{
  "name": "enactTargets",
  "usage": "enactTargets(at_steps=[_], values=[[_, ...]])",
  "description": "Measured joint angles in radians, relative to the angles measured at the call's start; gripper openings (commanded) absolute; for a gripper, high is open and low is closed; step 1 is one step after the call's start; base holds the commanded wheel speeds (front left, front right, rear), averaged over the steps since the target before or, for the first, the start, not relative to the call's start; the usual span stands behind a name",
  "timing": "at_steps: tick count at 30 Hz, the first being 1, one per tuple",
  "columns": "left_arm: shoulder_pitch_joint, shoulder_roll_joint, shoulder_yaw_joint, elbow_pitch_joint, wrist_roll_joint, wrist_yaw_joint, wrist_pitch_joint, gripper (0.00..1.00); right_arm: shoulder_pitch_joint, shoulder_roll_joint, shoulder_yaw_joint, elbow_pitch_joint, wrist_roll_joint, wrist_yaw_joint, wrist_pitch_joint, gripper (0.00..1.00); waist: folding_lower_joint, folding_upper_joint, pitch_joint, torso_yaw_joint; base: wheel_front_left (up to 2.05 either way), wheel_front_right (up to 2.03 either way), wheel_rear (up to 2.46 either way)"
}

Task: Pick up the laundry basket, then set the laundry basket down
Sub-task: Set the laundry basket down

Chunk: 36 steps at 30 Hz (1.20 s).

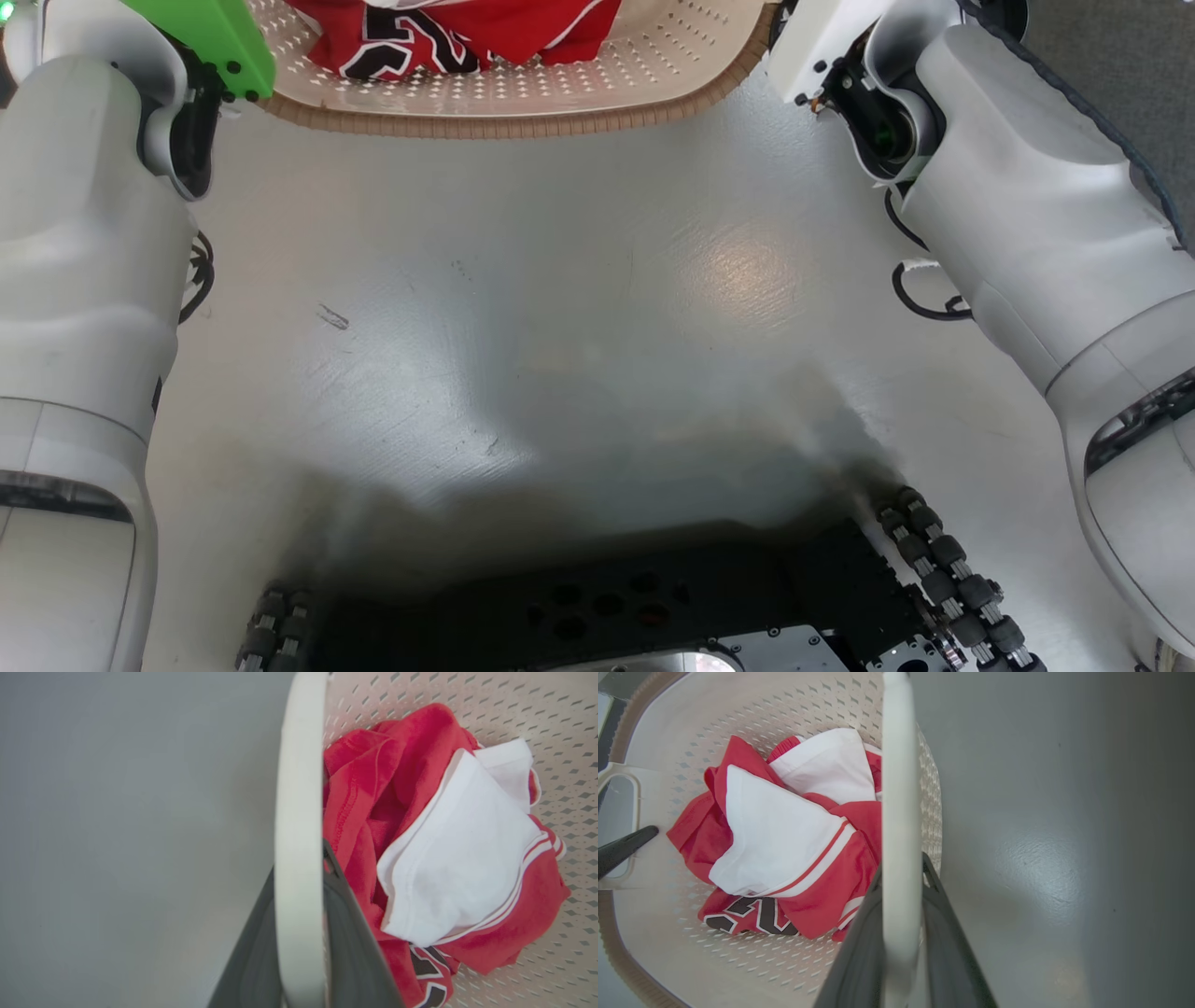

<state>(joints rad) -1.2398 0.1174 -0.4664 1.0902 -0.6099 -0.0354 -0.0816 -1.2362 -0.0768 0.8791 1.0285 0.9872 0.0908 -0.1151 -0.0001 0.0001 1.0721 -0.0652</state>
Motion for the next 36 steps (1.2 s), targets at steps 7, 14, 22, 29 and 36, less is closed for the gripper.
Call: enactTargets(at_steps=[7, 14, 22, 29, 36], values=[[-0.01, -0.001, 0.0, 0.015, 0.0, -0.003, -0.009, 0.0, -0.006, 0.002, 0.01, 0.008, 0.009, 0.005, -0.018, 0.32, 0.0, 0.0, 0.002, -0.001, 0.0, 0.0, 0.0], [-0.012, 0.0, -0.003, 0.065, 0.007, -0.004, -0.004, 1.0, -0.012, 0.015, 0.029, 0.009, 0.009, 0.023, -0.035, 1.0, 0.0001, -0.0001, -0.003, -0.003, 0.0, 0.0, 0.0], [-0.009, 0.003, -0.003, 0.096, 0.007, -0.004, -0.007, 1.0, -0.014, 0.014, 0.043, 0.019, 0.019, 0.024, -0.052, 1.0, 0.0001, -0.0001, -0.019, -0.006, 0.0, 0.0, 0.0], [0.001, -0.004, 0.001, 0.106, 0.003, -0.017, -0.02, 1.0, -0.011, 0.014, 0.053, 0.033, 0.035, 0.024, -0.067, 1.0, 0.0, 0.0, -0.047, -0.008, 0.0, 0.0, 0.0], [0.043, -0.015, 0.002, 0.124, -0.003, -0.036, -0.055, 1.0, 0.009, 0.014, 0.064, 0.051, 0.044, 0.024, -0.084, 1.0, 0.0001, 0.0, -0.094, -0.01, 0.0, 0.0, 0.0]])
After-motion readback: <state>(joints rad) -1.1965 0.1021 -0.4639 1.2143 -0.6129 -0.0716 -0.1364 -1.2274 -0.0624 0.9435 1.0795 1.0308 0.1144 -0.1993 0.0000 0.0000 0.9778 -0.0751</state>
